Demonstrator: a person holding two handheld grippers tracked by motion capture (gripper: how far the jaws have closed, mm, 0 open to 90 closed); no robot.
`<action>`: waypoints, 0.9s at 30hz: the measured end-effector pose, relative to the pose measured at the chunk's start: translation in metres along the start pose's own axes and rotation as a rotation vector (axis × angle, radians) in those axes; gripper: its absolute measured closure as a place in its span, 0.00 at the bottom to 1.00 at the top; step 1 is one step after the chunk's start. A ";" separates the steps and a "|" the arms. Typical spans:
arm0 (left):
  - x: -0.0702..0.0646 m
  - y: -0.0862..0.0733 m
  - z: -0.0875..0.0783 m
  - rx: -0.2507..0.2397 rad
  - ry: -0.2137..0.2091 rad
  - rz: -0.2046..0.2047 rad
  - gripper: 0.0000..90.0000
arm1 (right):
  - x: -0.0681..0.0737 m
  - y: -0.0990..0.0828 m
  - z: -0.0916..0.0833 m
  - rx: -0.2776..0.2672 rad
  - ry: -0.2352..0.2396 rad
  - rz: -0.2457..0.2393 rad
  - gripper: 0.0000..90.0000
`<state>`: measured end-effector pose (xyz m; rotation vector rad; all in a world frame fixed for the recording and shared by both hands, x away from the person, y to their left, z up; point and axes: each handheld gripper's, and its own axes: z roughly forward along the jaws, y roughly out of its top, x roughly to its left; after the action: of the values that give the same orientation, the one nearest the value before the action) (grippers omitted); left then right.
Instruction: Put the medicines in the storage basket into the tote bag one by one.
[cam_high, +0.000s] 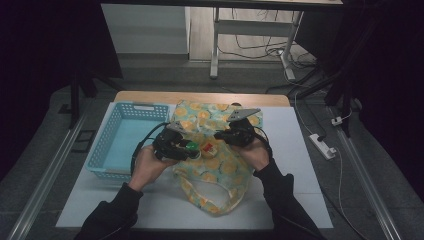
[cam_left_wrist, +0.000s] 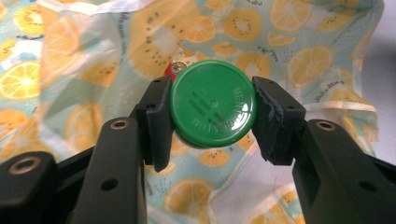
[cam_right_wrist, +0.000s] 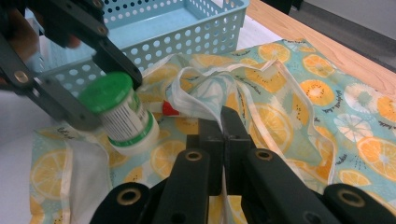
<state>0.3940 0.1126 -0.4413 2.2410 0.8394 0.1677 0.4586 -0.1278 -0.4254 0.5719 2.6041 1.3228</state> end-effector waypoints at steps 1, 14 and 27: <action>-0.001 0.001 0.003 0.000 0.003 0.002 0.58 | 0.000 0.000 0.000 -0.001 0.000 0.001 1.00; 0.009 0.003 0.033 0.046 0.055 -0.026 0.58 | 0.005 0.002 0.001 -0.004 0.006 -0.009 1.00; 0.020 0.004 0.044 0.090 0.148 -0.077 0.58 | 0.004 0.001 0.004 0.006 0.005 -0.008 1.00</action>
<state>0.4273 0.0973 -0.4735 2.2970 1.0289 0.2675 0.4564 -0.1232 -0.4270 0.5597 2.6127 1.3161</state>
